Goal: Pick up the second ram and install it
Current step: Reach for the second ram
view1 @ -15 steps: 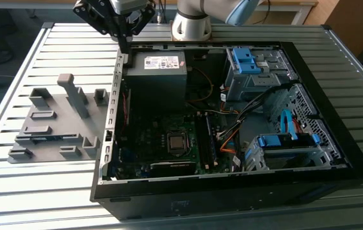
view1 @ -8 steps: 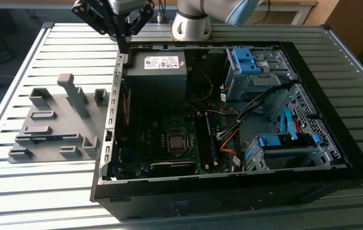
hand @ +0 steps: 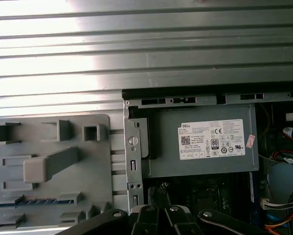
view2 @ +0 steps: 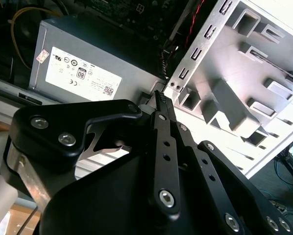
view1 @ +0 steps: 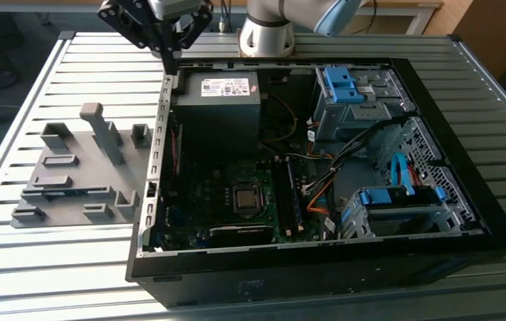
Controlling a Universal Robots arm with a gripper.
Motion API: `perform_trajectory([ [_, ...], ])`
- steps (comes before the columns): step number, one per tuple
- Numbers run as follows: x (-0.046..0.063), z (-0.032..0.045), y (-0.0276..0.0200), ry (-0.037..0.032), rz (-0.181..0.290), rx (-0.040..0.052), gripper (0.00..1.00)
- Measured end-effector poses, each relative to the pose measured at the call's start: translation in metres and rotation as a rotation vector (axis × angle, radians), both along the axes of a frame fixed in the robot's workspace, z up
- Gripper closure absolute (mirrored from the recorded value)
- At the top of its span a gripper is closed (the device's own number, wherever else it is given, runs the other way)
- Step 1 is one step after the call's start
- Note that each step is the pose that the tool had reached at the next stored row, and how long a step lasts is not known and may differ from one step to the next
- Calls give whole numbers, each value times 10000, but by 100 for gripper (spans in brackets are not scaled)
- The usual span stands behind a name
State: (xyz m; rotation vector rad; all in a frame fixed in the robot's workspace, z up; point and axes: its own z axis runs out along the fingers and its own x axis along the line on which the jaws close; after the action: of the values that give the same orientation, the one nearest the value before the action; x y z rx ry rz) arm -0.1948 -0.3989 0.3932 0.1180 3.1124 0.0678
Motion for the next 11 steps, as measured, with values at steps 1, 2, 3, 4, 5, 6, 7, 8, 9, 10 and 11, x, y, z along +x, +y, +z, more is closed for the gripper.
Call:
perform_trajectory([
  [1,-3,0,0,0,0,-1,89],
  [2,-7,0,0,0,0,0,89],
  [3,-11,0,0,0,0,-1,89],
  [4,-16,0,0,0,0,-1,89],
  [5,-21,0,0,0,0,-1,89],
  [6,-27,0,0,0,1,-1,89],
  [7,-34,0,0,1,1,-1,89],
  [8,-42,0,0,0,1,-1,89],
  [9,-49,0,0,0,0,-1,89],
  [10,-58,0,0,0,0,0,89],
  [11,-67,0,0,0,0,-1,89],
])
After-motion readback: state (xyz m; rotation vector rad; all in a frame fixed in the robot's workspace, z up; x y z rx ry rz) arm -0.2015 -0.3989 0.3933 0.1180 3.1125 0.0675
